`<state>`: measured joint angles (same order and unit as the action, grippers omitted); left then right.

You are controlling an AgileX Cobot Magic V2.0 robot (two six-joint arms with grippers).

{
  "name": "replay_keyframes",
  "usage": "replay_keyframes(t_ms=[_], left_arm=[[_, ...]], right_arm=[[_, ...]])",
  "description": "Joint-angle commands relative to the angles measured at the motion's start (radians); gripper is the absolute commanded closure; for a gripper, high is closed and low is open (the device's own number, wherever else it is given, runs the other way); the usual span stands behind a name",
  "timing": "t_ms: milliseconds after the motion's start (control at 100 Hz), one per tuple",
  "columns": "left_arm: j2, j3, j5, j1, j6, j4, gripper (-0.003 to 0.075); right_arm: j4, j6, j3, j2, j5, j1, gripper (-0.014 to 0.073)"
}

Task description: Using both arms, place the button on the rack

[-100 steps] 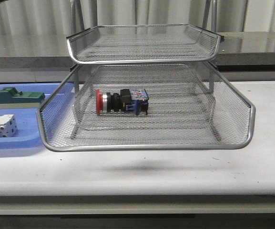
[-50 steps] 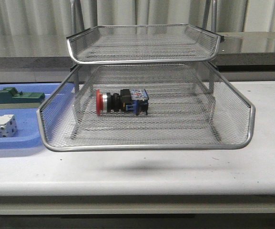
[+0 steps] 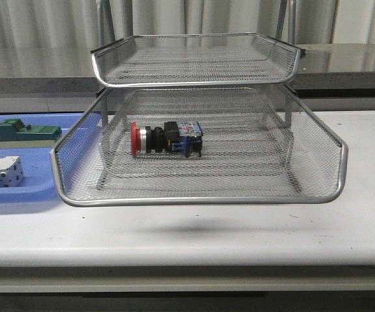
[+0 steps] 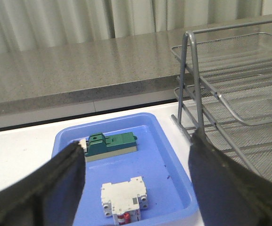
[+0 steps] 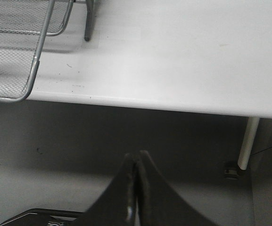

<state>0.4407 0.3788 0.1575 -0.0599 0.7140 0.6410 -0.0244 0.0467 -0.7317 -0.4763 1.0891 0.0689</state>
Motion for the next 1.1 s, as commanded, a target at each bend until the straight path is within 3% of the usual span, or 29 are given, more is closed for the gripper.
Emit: replay_keyframes(t_ms=[0,320,460,710,1090], left_arm=[[-0.018,-0.012,-0.095,0.003,-0.012,0.039,0.0258],[-0.023,-0.033,-0.093,0.003,-0.012,0.077,0.0286],[-0.023,-0.033,-0.093,0.003,-0.012,0.077,0.0413],[-0.023,-0.033,-0.093,0.003,-0.012,0.077,0.0738],[-0.023,-0.033,-0.093,0.003,-0.012,0.077,0.074]], right_arm=[[-0.011,-0.001,-0.036,-0.006,-0.05,-0.005,0.0664],[-0.011,-0.001,-0.036,-0.006,-0.05,-0.005,0.0664],[-0.011,-0.001,-0.036,-0.006,-0.05,-0.005,0.0664],[-0.011,-0.001,-0.036,-0.006,-0.05,-0.005,0.0664],[-0.011,-0.001,-0.036,-0.006,-0.05,-0.005,0.0664]])
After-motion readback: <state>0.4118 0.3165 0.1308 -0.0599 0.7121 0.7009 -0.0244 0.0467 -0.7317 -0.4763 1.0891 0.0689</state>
